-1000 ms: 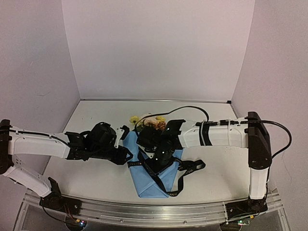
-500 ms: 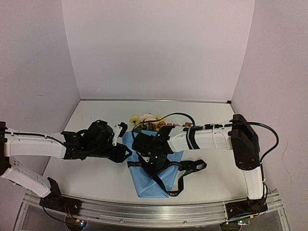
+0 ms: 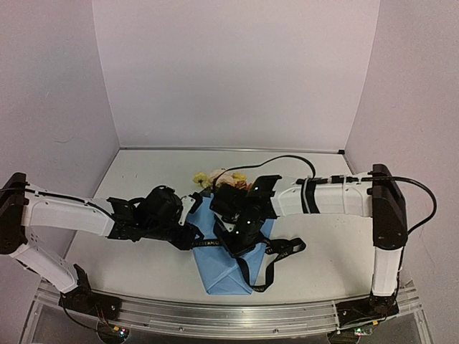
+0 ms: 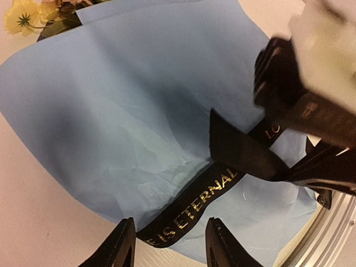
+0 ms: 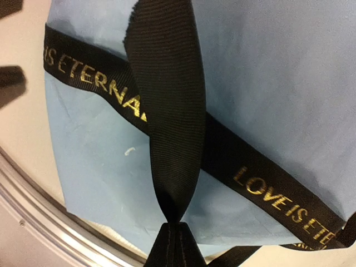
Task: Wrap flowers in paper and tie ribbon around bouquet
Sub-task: Cross the ribbon over the folded bouquet.
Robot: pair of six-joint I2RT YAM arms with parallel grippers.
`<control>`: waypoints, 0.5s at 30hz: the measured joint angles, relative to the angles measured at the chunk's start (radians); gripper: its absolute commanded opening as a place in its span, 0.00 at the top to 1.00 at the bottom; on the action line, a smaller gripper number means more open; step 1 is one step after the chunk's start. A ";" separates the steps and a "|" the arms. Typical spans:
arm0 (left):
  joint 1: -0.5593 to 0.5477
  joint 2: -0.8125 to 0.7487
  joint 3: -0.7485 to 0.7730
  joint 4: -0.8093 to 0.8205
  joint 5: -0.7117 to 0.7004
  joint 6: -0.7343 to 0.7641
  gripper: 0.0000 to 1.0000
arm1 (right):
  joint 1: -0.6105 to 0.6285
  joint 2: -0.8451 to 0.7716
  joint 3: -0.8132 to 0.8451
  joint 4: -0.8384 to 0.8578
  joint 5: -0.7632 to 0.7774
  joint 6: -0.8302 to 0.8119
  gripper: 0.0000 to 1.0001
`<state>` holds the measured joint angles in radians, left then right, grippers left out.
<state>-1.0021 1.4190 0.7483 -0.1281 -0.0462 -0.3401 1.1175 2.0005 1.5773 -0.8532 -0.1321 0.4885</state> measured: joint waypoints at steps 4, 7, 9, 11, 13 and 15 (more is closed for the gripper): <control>-0.023 0.089 0.077 -0.016 -0.004 0.053 0.51 | -0.036 -0.060 -0.028 0.004 -0.061 0.060 1.00; -0.037 0.156 0.142 -0.038 -0.007 0.089 0.48 | -0.055 -0.097 -0.061 0.006 -0.093 0.103 1.00; -0.047 0.197 0.180 -0.056 -0.007 0.113 0.46 | -0.062 -0.114 -0.079 0.005 -0.112 0.125 1.00; -0.055 0.227 0.203 -0.072 -0.006 0.133 0.45 | -0.066 -0.124 -0.092 0.004 -0.131 0.141 1.00; -0.063 0.251 0.217 -0.087 -0.005 0.152 0.45 | -0.070 -0.131 -0.102 0.003 -0.149 0.152 1.00; -0.069 0.270 0.228 -0.111 -0.006 0.163 0.46 | -0.071 -0.133 -0.106 0.004 -0.165 0.157 1.00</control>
<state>-1.0711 1.6888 0.9767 -0.2395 -0.0524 -0.1769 1.0460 1.8672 1.4714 -0.8488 -0.2969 0.6452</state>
